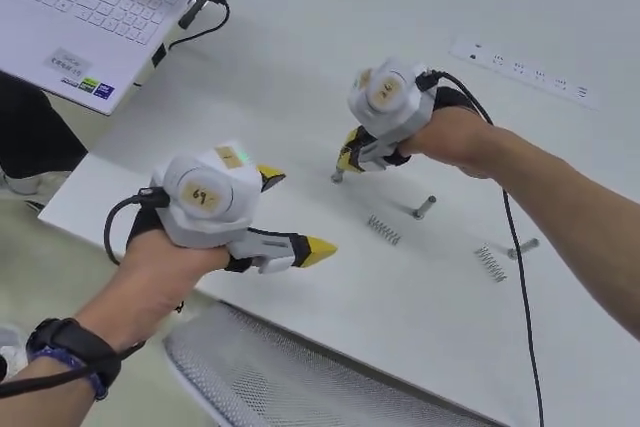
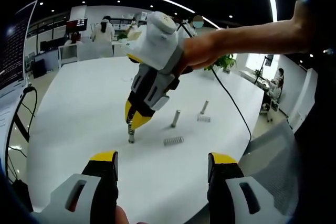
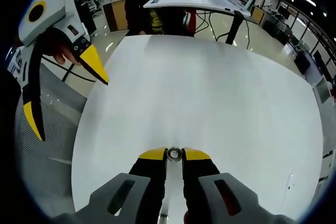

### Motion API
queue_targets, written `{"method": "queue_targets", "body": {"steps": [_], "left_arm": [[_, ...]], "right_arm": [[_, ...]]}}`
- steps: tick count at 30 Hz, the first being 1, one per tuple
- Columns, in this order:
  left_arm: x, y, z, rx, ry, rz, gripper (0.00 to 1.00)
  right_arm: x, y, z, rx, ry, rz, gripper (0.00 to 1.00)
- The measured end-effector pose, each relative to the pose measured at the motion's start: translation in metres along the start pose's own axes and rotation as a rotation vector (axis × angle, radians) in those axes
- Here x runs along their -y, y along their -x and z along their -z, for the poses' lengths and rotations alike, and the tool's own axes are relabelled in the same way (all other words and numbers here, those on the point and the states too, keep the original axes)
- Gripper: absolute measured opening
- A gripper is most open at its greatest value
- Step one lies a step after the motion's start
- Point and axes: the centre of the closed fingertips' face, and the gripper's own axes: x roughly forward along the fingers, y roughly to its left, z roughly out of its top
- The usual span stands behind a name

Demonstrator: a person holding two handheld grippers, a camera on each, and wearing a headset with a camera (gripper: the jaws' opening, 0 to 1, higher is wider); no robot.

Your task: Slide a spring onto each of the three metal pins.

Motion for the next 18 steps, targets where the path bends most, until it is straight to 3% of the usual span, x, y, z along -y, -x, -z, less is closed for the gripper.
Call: {"method": "queue_targets", "body": {"steps": [18], "left_arm": [[-0.004,-0.003,0.003,-0.015,-0.011,0.001,0.66]], "right_arm": [[0.000,-0.017,0.004,-0.019,0.005,-0.025,0.09]]}}
